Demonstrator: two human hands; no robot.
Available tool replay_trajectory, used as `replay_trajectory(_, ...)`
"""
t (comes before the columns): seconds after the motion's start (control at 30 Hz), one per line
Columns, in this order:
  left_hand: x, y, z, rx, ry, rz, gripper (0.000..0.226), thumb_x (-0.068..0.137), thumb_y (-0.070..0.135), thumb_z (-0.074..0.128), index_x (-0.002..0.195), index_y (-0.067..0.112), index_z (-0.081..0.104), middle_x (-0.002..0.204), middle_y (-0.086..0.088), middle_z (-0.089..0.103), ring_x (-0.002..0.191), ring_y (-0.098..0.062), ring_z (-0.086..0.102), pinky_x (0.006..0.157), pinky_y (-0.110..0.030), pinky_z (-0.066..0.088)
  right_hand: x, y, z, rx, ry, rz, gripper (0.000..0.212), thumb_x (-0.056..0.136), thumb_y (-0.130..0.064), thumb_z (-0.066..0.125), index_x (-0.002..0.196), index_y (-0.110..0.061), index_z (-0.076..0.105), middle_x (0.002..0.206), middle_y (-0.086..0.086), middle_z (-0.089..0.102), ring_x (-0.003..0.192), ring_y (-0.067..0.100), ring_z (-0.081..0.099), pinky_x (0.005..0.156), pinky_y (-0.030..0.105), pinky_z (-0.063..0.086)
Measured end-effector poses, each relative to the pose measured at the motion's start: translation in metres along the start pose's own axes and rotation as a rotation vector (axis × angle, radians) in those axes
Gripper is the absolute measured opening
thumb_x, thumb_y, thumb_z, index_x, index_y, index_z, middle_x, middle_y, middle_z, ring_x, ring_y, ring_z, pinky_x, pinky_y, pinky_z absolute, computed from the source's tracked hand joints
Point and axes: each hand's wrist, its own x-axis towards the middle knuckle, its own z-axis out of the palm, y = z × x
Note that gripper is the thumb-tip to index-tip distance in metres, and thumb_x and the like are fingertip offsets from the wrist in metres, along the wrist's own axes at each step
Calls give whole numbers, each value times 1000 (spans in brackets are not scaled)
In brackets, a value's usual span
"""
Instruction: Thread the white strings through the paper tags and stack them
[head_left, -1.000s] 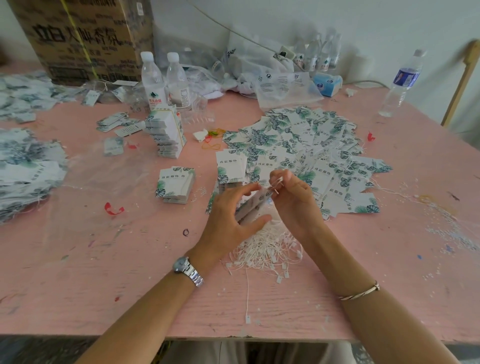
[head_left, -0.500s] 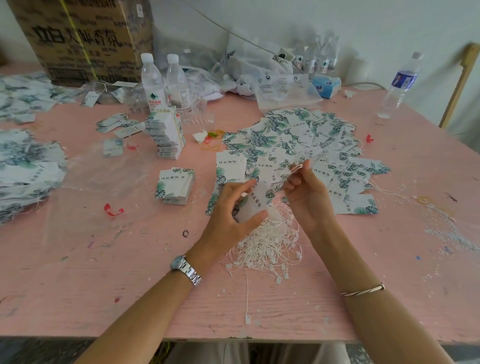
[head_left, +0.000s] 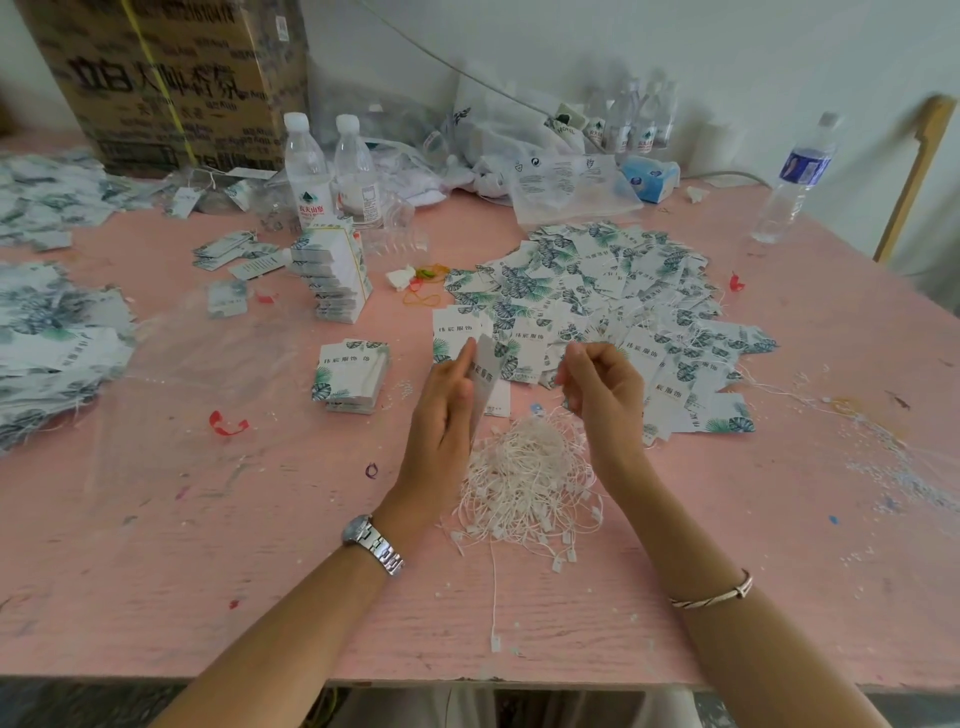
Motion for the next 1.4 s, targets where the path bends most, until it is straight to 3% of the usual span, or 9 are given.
replay_trajectory(0.07,-1,1,1,-16,29,-8,50,108,37,33,155,19,36,111,2,53,88,-37,56,79,-58,49,-6,1,4,-58,-151,-108,19,100,-19,58,85,-7,60,71,8,59,55,12,40,52,22,33)
replay_trajectory(0.17,0,3,1,-16,48,5,46,108,14,39,154,18,34,115,10,50,86,-12,56,69,-43,55,-13,5,10,-166,-296,-188,17,95,-21,68,89,-5,62,74,7,65,57,15,50,51,26,38)
replay_trajectory(0.23,1,0,0,1,62,24,48,106,12,44,153,16,35,119,4,51,96,-6,56,77,-28,53,-16,9,12,-226,-337,-198,15,90,-19,74,91,-8,63,73,-3,64,60,15,54,51,29,40)
replay_trajectory(0.37,2,-1,1,7,123,32,45,104,12,52,148,17,44,120,1,50,94,-11,54,79,-31,50,-13,13,12,-289,-360,-210,16,87,-15,77,90,-6,64,73,-10,65,62,6,57,53,20,41)
replay_trajectory(0.53,0,3,0,-21,139,53,41,102,10,56,140,25,47,127,2,52,107,-12,60,88,-25,53,-5,12,7,-238,-240,-175,13,90,-9,71,95,-21,70,80,-6,73,66,15,66,62,35,53)
replay_trajectory(0.73,0,3,-1,-28,165,73,25,99,18,52,124,18,57,120,-2,59,103,-9,60,86,-21,49,23,9,-25,-623,157,-477,17,95,-2,62,111,3,67,98,2,66,78,4,61,63,8,50)
replay_trajectory(0.97,-1,3,1,-56,119,175,27,108,21,36,100,19,62,95,-2,56,84,-16,58,78,-18,46,43,13,-58,-723,451,-221,25,97,-12,63,120,-5,55,95,6,67,71,7,60,60,25,54)
replay_trajectory(1.03,-1,3,1,-54,122,191,28,108,22,34,92,18,57,94,0,56,86,-14,58,79,-17,45,45,16,-66,-844,445,-131,20,97,-11,61,115,-4,58,95,11,69,76,19,60,67,37,53)
replay_trajectory(1.4,-8,1,1,132,32,143,39,104,33,35,73,21,55,66,14,54,68,-8,57,71,-26,46,38,11,-65,-1049,375,-32,15,96,-12,57,107,-3,65,78,9,68,64,23,57,55,27,37)
